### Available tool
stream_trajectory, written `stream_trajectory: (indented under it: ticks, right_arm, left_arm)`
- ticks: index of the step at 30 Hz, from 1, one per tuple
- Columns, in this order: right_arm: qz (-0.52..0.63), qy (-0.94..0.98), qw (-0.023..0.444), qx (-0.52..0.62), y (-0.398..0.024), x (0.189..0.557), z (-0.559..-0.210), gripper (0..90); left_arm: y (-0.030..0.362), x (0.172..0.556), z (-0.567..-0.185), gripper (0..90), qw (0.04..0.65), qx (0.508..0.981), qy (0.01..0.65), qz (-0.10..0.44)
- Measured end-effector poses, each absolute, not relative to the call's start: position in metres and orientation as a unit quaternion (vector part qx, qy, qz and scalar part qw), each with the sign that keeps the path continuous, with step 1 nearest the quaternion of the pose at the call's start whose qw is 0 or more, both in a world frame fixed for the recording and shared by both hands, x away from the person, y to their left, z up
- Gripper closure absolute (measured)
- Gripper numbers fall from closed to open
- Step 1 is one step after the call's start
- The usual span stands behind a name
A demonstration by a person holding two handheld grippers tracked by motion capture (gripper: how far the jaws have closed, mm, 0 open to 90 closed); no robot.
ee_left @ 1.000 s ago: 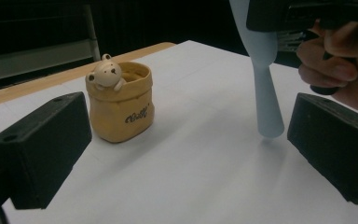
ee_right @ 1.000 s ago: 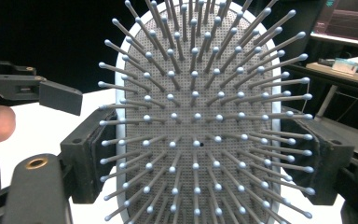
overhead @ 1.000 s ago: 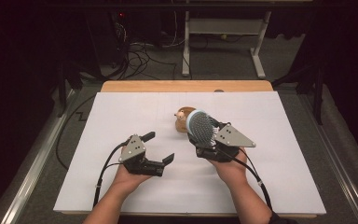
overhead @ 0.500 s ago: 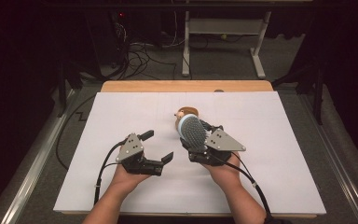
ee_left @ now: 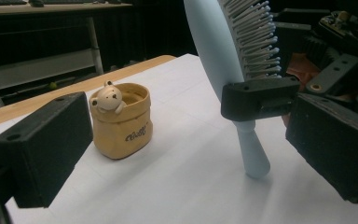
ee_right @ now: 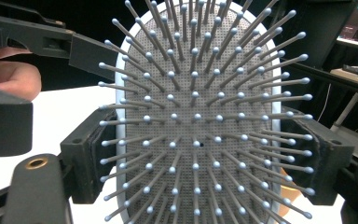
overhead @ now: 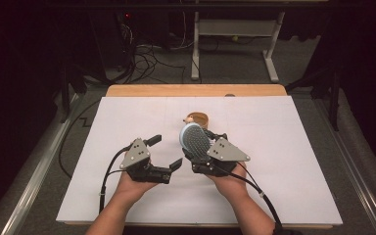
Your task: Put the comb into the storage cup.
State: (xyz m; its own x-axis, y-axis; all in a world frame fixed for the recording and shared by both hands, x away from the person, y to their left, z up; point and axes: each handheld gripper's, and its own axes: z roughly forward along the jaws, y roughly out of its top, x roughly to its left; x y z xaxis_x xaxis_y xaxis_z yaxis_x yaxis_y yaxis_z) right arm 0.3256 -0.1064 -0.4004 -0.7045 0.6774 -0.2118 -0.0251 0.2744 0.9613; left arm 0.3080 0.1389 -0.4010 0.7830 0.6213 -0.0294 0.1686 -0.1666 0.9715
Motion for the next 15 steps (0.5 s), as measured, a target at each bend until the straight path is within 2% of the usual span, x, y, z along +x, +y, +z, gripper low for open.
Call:
stream_trajectory:
  ticks: [15]
  right_arm:
    - [0.556,0.741,0.314,0.208,-0.0961,0.3211,-0.4011,20.6]
  left_arm:
    - [0.1380,0.3083,-0.3913,2.6,0.596,0.732,0.267,0.194]
